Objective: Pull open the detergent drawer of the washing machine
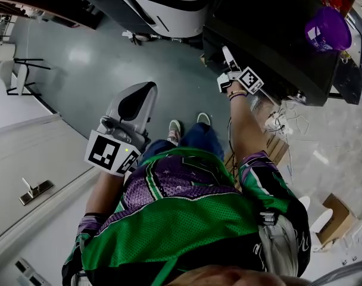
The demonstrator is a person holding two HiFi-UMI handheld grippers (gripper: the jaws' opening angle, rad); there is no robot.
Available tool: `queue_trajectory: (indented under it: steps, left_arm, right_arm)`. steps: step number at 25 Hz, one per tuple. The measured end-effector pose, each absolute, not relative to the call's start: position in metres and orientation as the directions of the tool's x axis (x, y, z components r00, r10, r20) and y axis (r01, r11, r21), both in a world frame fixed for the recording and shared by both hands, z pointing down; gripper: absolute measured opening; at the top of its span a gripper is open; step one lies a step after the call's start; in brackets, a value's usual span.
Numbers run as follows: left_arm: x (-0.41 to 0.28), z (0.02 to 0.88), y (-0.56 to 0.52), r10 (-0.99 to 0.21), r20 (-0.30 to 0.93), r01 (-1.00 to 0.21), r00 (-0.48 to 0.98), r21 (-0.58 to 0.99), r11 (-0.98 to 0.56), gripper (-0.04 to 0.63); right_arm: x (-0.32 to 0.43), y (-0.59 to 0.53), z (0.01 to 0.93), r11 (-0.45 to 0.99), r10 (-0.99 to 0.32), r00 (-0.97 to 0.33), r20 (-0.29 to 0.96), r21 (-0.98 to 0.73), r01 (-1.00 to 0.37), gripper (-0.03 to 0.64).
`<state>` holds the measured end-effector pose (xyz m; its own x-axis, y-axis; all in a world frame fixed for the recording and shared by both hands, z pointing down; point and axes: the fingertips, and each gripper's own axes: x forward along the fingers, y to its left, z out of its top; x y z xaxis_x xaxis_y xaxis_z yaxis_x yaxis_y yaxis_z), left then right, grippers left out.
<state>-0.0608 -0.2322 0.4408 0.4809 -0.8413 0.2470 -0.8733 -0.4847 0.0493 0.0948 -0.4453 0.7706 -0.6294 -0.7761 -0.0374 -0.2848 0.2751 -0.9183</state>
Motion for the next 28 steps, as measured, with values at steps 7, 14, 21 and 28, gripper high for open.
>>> queue_trajectory:
  steps: [7, 14, 21, 28]
  left_arm:
    - [-0.064, 0.441, -0.225, -0.840, 0.247, -0.872, 0.483, 0.045, -0.488, 0.017]
    - [-0.072, 0.440, -0.216, -0.836, 0.237, -0.866, 0.494, 0.055, -0.496, 0.017]
    - [-0.081, 0.443, -0.207, -0.828, 0.234, -0.858, 0.509, 0.067, -0.509, 0.016]
    - [-0.092, 0.439, -0.197, -0.820, 0.219, -0.847, 0.528, 0.069, -0.527, 0.017]
  right_arm:
    - [0.093, -0.435, 0.773, 0.268, -0.770, -0.638, -0.016, -0.915, -0.300, 0.267]
    - [0.084, -0.417, 0.773, 0.271, -0.766, -0.643, -0.002, -0.908, -0.320, 0.264]
    - [0.081, -0.401, 0.776, 0.258, -0.772, -0.635, 0.011, -0.908, -0.329, 0.263]
    - [0.075, -0.382, 0.774, 0.252, -0.780, -0.625, 0.014, -0.908, -0.334, 0.262]
